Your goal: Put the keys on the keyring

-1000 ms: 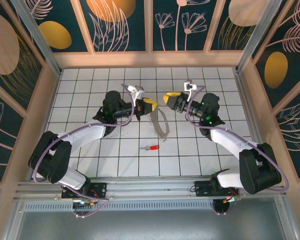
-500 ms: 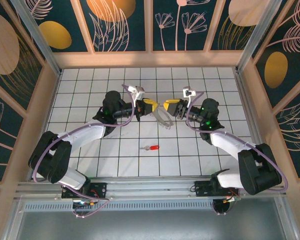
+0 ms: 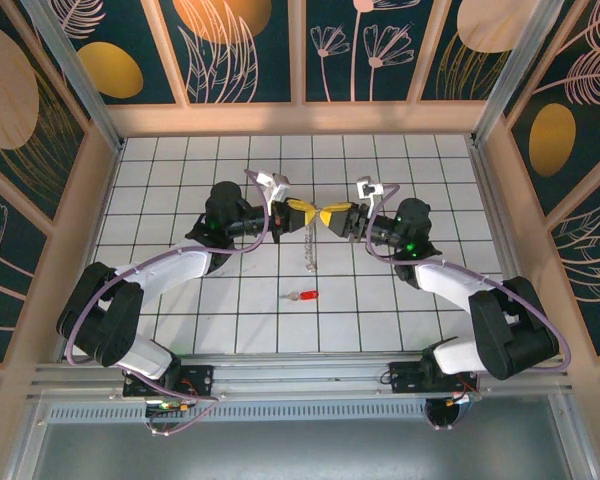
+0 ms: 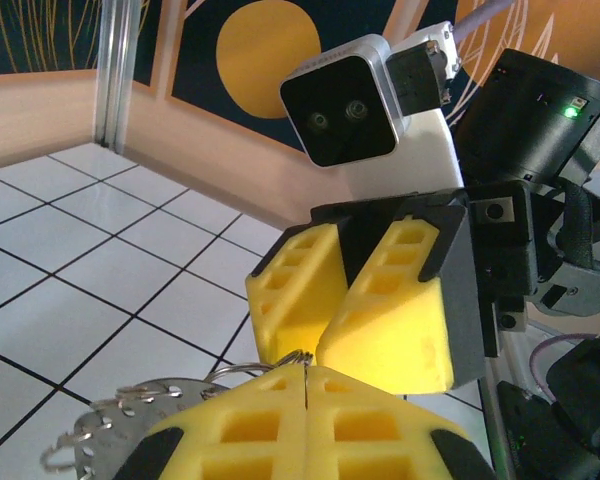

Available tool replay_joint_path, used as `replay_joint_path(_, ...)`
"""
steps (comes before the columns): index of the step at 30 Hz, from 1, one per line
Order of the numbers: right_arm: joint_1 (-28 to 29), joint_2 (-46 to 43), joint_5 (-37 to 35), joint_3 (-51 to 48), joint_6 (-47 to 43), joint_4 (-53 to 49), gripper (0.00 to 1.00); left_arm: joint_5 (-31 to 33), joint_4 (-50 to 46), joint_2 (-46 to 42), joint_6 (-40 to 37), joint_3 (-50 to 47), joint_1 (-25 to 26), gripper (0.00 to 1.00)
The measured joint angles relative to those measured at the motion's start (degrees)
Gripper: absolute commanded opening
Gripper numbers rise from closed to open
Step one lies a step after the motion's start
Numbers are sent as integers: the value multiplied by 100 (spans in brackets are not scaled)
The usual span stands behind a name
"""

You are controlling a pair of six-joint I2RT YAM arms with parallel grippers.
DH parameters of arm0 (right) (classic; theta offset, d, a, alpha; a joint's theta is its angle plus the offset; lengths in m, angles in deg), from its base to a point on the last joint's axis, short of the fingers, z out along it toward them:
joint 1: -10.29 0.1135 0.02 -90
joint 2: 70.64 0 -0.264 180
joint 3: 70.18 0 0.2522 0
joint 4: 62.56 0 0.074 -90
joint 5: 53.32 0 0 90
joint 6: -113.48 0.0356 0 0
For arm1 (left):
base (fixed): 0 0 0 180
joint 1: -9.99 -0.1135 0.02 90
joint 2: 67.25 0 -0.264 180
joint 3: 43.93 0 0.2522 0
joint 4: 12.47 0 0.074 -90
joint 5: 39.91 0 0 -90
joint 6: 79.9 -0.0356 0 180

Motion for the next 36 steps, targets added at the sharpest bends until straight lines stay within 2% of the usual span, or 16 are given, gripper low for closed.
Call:
replay_joint_path(9, 87, 68, -2, 2, 17, 39, 19, -20, 0, 0, 0, 0, 0, 0)
replay_joint_path(20, 186, 164, -7, 109, 15, 44, 22, -48, 2, 2, -11, 0, -7, 0)
replay_joint_path(22, 188, 166, -7, 109, 11, 42, 17, -57, 0, 2, -11, 0, -7, 0)
replay_joint_path(26, 214, 170, 11, 111, -31, 50, 0, -17, 2, 2, -11, 0, -26, 0)
replay_joint_path(36, 221, 192, -37, 129, -26, 46, 0, 76, 0, 7, 7, 0, -48, 1)
